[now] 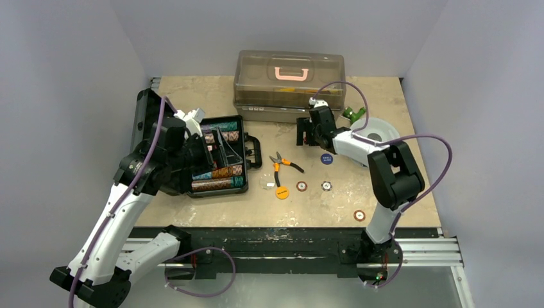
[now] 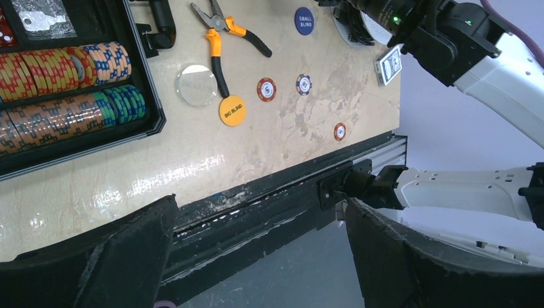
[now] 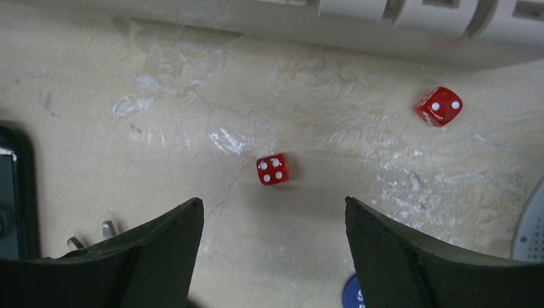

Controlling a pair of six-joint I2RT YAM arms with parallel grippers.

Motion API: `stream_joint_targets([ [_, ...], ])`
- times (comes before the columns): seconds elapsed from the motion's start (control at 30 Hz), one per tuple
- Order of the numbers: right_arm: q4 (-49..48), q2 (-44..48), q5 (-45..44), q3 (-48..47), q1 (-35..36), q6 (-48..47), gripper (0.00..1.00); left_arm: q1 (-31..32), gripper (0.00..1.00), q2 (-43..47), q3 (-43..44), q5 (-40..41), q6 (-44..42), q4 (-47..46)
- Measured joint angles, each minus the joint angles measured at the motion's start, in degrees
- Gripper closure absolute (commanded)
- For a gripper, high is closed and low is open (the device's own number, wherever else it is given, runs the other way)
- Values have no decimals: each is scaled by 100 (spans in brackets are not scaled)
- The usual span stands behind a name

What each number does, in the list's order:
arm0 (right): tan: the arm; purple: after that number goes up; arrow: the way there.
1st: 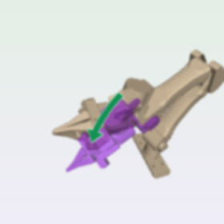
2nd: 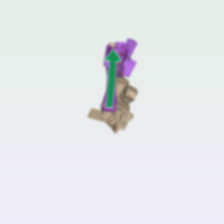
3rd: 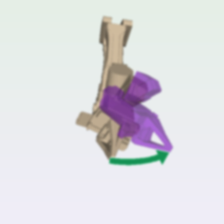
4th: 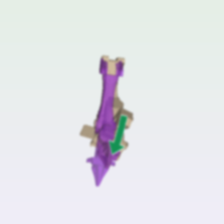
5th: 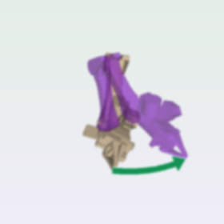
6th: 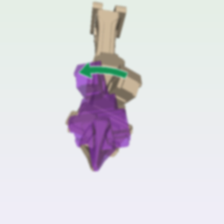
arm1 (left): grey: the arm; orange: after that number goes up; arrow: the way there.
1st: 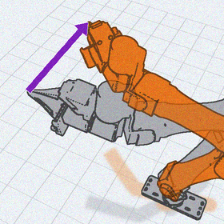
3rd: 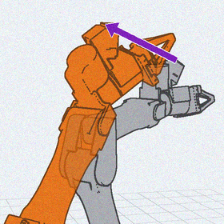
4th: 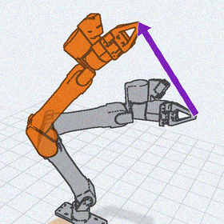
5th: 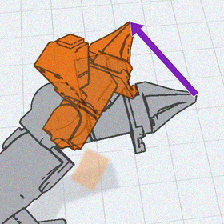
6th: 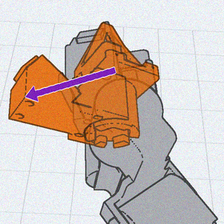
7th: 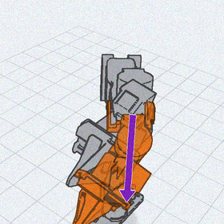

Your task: Pack up texas hold em set

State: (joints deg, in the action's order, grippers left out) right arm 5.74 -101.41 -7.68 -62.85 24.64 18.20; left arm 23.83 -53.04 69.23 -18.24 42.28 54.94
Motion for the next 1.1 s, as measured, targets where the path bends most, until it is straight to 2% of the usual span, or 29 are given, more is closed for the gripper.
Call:
stream_joint_targets([
  [0.2, -664, -455, -122, 2, -9, -133, 38, 0, 0, 13, 149, -7, -2, 9],
  [0.33, -852, -632, -203, 2, 20, -205, 42, 0, 0, 22, 313, -9, -2, 9],
  [0.5, -966, -728, -258, 2, 90, -284, 48, 0, 0, 4, 529, -11, -2, 0],
  [0.6, -1012, -741, -328, 0, 129, -295, 56, 0, 0, -33, 568, -15, -2, 0],
  [0.9, -1008, -785, -501, -20, 162, -313, 66, 0, 0, -170, 599, -20, -4, 2],
  [1.1, -1008, -804, -529, -26, 162, -343, 76, -9, 0, -170, 621, -22, -4, 0],
])
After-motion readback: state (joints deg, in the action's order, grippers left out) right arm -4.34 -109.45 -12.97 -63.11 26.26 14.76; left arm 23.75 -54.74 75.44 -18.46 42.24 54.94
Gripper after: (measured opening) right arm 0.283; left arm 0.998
